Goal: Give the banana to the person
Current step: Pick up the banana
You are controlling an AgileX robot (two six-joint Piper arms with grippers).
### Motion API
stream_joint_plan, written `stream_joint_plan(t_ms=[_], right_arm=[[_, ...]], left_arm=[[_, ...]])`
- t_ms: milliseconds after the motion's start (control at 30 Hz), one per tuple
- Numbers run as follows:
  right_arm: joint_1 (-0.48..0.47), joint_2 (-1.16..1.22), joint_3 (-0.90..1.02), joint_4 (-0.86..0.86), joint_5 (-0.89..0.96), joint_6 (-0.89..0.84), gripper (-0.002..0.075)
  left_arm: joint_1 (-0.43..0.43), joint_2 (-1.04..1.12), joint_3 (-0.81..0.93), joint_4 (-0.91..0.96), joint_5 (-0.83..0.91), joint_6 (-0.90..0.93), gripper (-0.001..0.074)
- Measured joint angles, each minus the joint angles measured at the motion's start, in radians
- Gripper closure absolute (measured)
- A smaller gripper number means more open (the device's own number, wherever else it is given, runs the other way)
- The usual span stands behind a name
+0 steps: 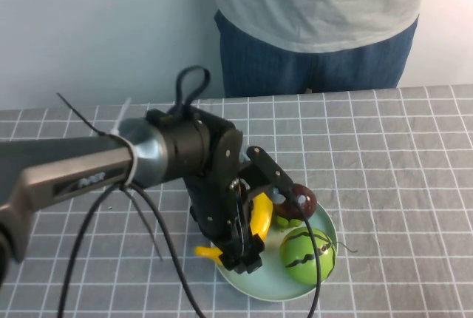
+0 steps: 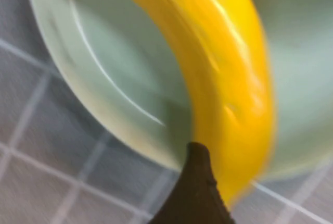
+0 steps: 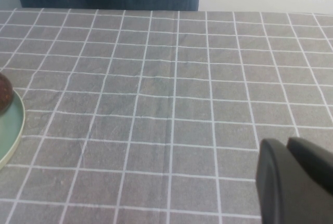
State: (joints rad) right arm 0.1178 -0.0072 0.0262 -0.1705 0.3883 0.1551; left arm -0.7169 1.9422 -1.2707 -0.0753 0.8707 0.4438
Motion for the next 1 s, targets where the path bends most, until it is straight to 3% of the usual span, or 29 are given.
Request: stream_joint_plan(t_ms=[167,500,567,700,1000], right_arm=[[0.000,0.000,0.000,0.000,0.000,0.000,0.0732],[0.000,0.000,0.000,0.000,0.000,0.000,0.0732],[0.000,0.000,0.000,0.000,0.000,0.000,0.0732],[0.000,0.000,0.000,0.000,0.000,0.000,0.0732],[0.000,0.000,0.000,0.000,0.000,0.000,0.0732]], left_arm=[[0.000,0.050,0.000,0.028,-0.088,0.010,0.0242],[0.000,0.130,0.000,0.042,-0.152,0.016,0.0318],[0.000,0.136,-0.002,0.044,-0.157,0.016,0.0342],[0.000,0.138,-0.002,0.044,-0.159,-0.010,0.0457],[-0.018,-0.025,-0.002,0.044,-0.124,-0.066,0.0455]])
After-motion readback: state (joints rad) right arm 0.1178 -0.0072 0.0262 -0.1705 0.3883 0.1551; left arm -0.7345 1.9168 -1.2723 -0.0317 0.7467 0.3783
